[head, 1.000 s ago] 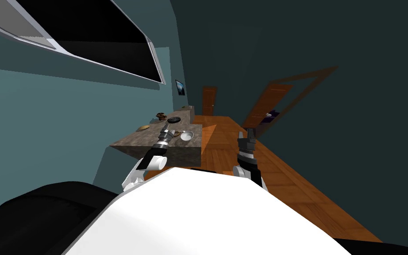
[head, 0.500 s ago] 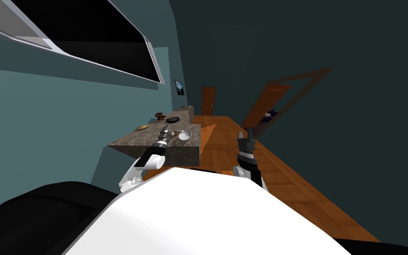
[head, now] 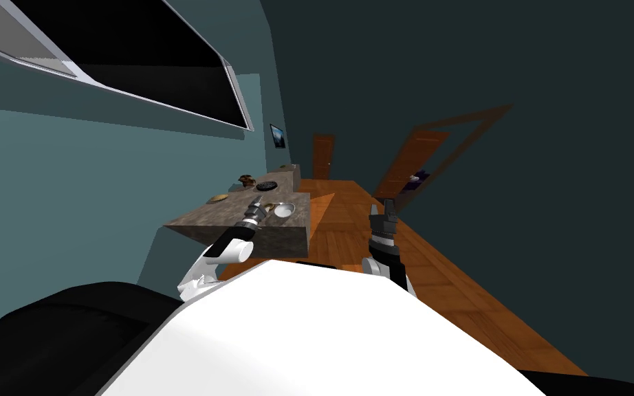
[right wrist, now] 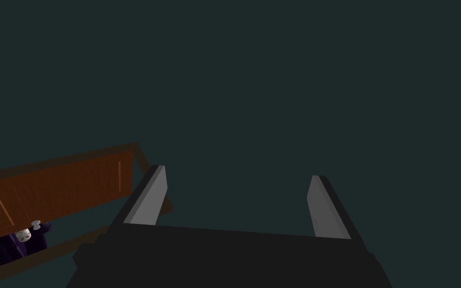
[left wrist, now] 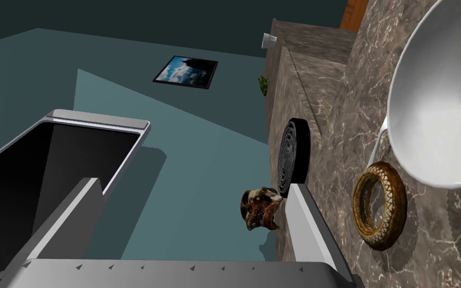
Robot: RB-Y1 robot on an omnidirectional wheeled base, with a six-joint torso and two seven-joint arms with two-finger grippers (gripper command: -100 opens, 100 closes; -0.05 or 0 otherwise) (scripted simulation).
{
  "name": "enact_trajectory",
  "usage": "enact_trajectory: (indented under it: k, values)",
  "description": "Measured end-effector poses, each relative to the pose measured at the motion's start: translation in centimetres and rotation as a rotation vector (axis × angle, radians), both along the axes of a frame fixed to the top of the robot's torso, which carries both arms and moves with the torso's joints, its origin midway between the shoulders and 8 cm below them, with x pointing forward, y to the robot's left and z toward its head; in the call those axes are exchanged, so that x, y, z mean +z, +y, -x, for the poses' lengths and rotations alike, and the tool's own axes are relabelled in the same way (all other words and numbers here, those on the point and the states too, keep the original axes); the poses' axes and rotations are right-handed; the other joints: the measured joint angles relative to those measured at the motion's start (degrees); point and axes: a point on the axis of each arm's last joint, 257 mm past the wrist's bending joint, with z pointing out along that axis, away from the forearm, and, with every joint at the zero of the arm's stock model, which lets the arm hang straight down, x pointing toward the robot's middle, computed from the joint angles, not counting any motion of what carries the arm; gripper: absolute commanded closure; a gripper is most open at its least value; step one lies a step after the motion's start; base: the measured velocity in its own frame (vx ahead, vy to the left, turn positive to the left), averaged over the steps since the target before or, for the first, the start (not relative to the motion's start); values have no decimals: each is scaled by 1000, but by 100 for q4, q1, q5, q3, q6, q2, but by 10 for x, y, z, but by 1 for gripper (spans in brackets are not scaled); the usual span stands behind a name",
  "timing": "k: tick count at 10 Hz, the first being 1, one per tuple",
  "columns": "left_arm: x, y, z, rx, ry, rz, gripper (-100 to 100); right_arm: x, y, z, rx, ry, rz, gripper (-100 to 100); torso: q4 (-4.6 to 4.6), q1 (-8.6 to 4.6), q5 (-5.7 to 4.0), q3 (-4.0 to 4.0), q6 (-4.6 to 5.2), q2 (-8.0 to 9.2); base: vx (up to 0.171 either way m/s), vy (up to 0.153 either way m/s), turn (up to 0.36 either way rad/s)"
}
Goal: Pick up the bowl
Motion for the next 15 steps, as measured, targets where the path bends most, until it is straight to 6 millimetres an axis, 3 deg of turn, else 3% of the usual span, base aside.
enact_trajectory:
  k: [15]
  values:
    - [-69,45,8,61,324,102,-100,0,0,0,0,0,0,0,-2,14,3,-7,-1,-12,16,-57,6]
